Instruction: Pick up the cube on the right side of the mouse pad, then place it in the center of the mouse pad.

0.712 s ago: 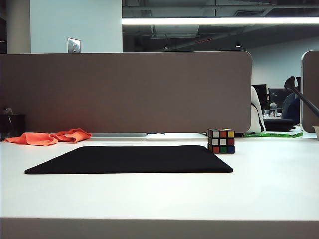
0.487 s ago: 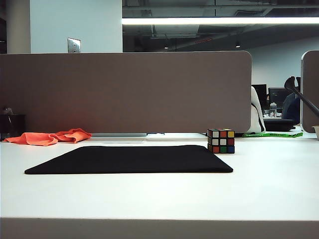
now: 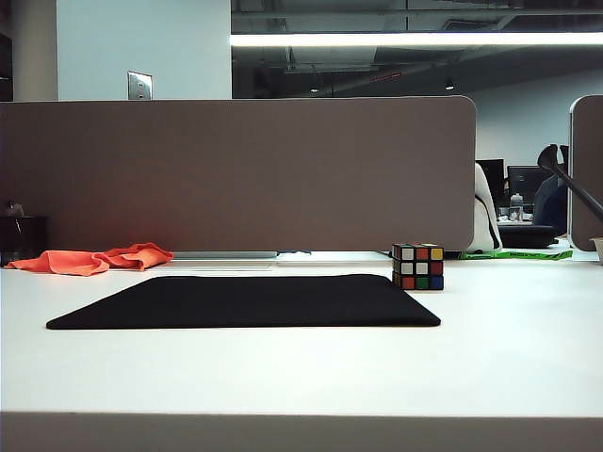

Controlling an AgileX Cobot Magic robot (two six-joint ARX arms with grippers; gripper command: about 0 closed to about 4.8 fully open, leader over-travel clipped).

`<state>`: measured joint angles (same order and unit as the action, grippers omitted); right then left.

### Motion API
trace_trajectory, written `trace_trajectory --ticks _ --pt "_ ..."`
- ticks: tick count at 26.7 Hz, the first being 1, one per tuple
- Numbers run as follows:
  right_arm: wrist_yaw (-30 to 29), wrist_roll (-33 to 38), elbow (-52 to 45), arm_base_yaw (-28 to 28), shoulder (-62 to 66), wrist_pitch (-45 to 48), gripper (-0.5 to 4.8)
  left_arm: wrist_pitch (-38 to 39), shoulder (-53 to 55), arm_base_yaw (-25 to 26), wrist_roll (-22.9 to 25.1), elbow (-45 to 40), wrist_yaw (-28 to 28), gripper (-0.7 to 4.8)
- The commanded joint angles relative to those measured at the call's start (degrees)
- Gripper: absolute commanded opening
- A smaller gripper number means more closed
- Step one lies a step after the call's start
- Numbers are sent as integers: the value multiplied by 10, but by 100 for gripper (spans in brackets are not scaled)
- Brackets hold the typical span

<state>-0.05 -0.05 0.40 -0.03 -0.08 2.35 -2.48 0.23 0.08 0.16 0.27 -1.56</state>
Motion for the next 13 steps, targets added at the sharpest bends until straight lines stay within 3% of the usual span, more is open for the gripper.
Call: trace_trajectory --ticks 1,5,10,13 --pt "-1 3 2 0 0 11 -5 -15 0 -1 -2 3 -26 -6" --pt "1 3 2 0 0 7 -5 -15 0 -1 -2 3 -28 -6" --pt "1 3 9 0 1 5 -5 -26 0 -2 3 5 -116 -6" --pt "1 2 25 0 2 5 -5 -19 1 -2 5 15 -128 -6"
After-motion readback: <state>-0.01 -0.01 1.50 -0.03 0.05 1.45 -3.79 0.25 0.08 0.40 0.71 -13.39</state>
